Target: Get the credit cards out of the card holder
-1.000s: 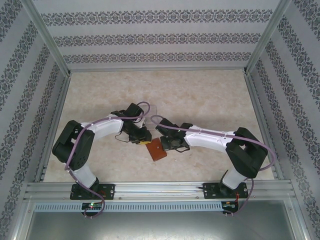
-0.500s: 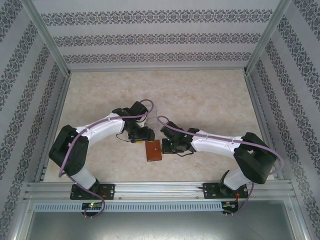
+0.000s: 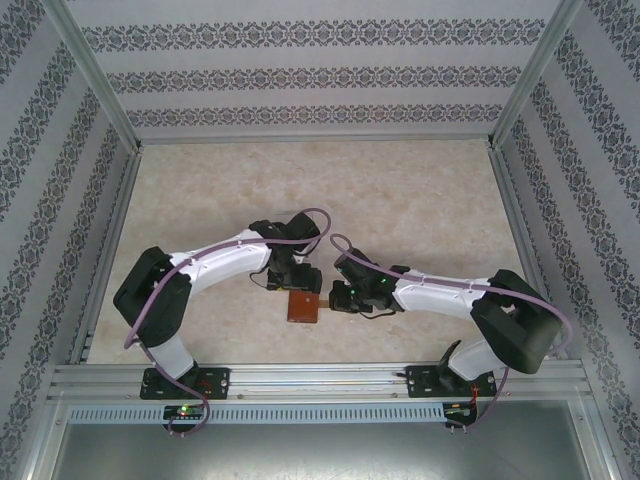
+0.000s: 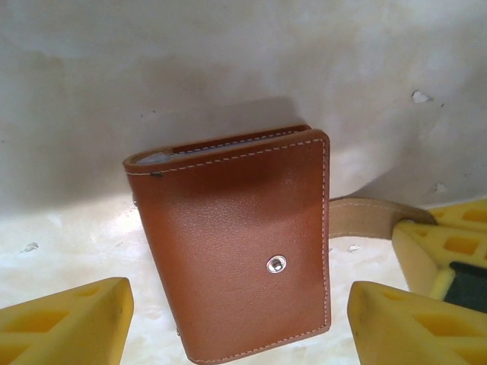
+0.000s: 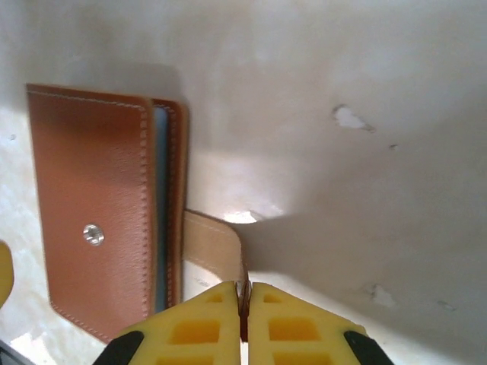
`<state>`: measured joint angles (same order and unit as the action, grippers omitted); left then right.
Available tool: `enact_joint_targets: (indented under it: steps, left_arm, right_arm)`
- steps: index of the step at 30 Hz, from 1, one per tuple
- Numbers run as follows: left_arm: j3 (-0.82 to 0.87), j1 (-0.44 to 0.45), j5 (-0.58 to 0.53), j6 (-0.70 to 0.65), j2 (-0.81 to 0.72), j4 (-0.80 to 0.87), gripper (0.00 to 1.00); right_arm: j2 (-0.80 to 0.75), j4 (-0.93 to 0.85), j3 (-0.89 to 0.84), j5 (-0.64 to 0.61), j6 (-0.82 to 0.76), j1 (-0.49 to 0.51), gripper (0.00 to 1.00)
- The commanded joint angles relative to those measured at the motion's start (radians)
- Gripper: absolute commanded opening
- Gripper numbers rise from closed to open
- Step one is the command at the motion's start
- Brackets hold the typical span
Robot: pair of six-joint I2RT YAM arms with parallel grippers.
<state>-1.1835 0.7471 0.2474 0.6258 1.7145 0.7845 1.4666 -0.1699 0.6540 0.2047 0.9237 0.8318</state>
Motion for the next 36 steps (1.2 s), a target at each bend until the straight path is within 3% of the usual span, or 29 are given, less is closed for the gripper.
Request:
enact_joint_targets:
  steps: [1, 2, 3, 8, 36]
  left_arm:
    - [-0.046, 0.036, -0.050, 0.033, 0.036, 0.058, 0.79]
    - [-0.054, 0.043, -0.055, 0.038, 0.047, 0.063, 0.88]
    - [-0.061, 0.050, -0.062, 0.041, 0.056, 0.065, 0.90]
    - [-0.094, 0.067, -0.104, 0.059, 0.102, 0.094, 0.92]
    - [-0.142, 0.079, -0.116, 0.072, 0.196, 0.107, 0.88]
  right_arm:
    - [-0.014, 0.057, -0.040, 0.039, 0.023, -0.026, 0.11]
    - [-0.012, 0.071, -0.049, 0.050, 0.026, -0.034, 0.11]
    - [-0.010, 0.085, -0.061, 0.060, 0.028, -0.044, 0.11]
    - [-0.001, 0.128, -0.090, 0.089, 0.030, -0.067, 0.12]
    - [-0.020, 0.141, -0.118, 0.085, 0.036, -0.077, 0.13]
